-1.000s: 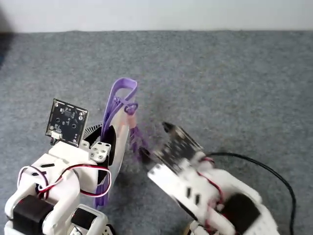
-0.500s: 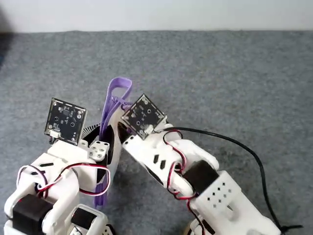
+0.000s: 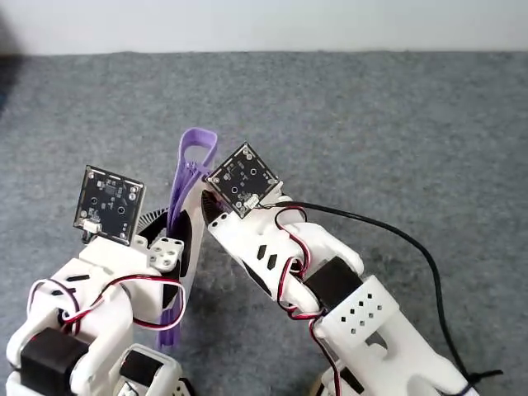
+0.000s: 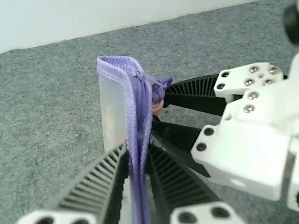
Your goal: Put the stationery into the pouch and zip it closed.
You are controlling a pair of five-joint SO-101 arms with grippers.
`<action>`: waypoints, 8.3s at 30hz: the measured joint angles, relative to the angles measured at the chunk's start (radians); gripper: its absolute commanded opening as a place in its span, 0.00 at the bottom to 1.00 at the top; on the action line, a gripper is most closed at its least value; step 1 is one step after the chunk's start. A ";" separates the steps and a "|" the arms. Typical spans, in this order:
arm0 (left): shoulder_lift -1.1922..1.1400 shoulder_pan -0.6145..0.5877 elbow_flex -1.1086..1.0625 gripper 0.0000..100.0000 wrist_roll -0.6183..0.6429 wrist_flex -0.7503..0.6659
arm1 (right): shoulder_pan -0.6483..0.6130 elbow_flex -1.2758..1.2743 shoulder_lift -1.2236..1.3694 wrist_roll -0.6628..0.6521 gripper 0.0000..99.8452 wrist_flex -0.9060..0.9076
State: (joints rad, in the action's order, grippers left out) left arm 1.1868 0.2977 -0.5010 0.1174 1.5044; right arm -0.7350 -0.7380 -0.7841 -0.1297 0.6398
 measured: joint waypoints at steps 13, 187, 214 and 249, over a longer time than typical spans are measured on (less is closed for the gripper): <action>0.003 0.000 -0.009 0.05 0.000 0.000 | 0.037 -0.002 0.000 -0.081 0.01 -0.035; 0.020 -0.143 0.175 0.17 -0.149 -0.021 | 0.718 -0.224 0.209 -0.344 0.01 -0.279; 0.020 -0.453 0.028 0.17 -0.068 0.069 | 0.744 -0.222 -0.503 0.034 0.09 0.480; 0.617 -0.453 -0.982 0.01 0.046 -0.331 | 0.743 -0.856 -1.016 0.034 0.01 0.618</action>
State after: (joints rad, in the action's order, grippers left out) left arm 1.8036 -0.1550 -1.4830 0.1634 1.1730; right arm 0.0077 -1.5942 -1.7998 -0.0959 1.2582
